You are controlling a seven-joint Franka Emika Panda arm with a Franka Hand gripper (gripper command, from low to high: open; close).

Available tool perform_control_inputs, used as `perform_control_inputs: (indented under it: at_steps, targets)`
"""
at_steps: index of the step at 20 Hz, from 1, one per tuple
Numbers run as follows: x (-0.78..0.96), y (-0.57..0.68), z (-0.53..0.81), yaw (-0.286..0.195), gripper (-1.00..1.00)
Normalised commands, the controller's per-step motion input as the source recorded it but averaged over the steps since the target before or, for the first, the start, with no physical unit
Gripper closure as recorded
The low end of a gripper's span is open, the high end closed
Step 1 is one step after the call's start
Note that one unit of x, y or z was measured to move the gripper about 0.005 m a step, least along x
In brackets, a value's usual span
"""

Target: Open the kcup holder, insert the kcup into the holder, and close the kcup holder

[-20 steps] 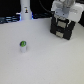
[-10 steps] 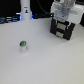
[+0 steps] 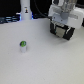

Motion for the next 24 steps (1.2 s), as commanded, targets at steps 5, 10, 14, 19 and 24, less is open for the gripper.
perform_control_inputs:
  at_steps: [5,10,14,19,24]
  targets:
    - [0.96,-0.33,0.15,-0.062,1.0]
    - [0.94,-0.35,0.16,-0.069,1.0]
    - [0.93,-0.36,0.18,-0.073,1.0]
    - [0.82,-0.25,0.22,-0.07,1.0]
    - [0.36,0.0,0.22,-0.072,-1.0]
